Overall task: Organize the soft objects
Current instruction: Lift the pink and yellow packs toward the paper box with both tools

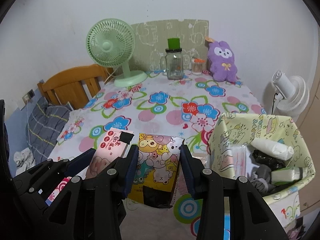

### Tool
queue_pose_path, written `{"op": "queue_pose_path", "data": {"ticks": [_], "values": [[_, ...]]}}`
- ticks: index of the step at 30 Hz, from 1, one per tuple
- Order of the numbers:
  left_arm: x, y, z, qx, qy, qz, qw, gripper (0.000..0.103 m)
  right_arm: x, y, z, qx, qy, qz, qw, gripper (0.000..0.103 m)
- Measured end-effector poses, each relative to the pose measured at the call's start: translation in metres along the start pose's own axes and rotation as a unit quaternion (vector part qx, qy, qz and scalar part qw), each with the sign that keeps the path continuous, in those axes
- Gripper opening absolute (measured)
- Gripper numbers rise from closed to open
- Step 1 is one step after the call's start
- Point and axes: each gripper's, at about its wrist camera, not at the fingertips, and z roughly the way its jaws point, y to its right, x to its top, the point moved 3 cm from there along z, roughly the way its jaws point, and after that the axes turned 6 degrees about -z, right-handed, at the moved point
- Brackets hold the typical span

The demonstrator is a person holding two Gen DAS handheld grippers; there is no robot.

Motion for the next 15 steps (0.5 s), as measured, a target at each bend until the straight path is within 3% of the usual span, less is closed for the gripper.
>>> {"op": "queue_pose_path", "data": {"ticks": [15], "values": [[0.016, 0.025, -0.033, -0.007, 0.035, 0.006, 0.9993, 0.039, 0.018, 0.017, -0.042, -0.007, 0.032, -0.008, 0.999, 0.046]]}}
